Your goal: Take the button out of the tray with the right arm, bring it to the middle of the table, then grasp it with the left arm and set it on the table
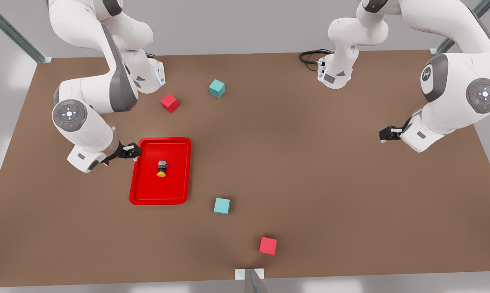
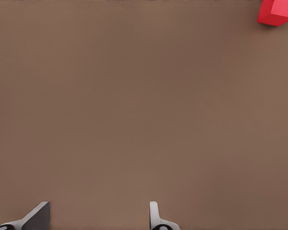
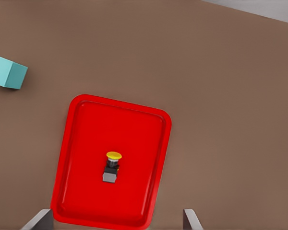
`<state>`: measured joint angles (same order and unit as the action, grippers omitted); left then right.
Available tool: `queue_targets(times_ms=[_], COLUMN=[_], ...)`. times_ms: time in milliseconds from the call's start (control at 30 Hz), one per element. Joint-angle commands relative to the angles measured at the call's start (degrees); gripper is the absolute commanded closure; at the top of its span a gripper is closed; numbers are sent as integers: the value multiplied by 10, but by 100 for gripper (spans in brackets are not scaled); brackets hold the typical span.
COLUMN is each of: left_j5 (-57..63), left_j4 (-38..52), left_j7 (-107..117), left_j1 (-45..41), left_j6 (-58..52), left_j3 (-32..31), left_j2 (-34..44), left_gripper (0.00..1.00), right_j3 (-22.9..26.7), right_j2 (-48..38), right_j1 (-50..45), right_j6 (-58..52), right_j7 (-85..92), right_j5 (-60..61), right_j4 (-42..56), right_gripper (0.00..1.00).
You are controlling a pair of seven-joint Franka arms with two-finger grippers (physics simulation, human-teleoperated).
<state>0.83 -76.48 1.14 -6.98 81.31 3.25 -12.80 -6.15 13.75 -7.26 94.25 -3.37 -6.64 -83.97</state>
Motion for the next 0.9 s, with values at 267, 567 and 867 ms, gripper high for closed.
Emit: queue_targets(times_ms=[267,567,867], left_j5=[1,1,1], left_j4=[-2,-4,-11], left_j7=[18,18,19], left_j1=[0,0,0], left_j6=[8,7,9], left_j3=[0,0,0], left_j2=[2,2,2], left_gripper=[0,0,0], right_j3=[-2,-3,-27], right_j2=[34,-16,113], right_j1=[28,64,22], right_j6=[34,398,466], right_j7=[9,7,-42], right_j5=[8,16,56], right_j4=[-110,-375,-300], right_gripper=[0,0,0])
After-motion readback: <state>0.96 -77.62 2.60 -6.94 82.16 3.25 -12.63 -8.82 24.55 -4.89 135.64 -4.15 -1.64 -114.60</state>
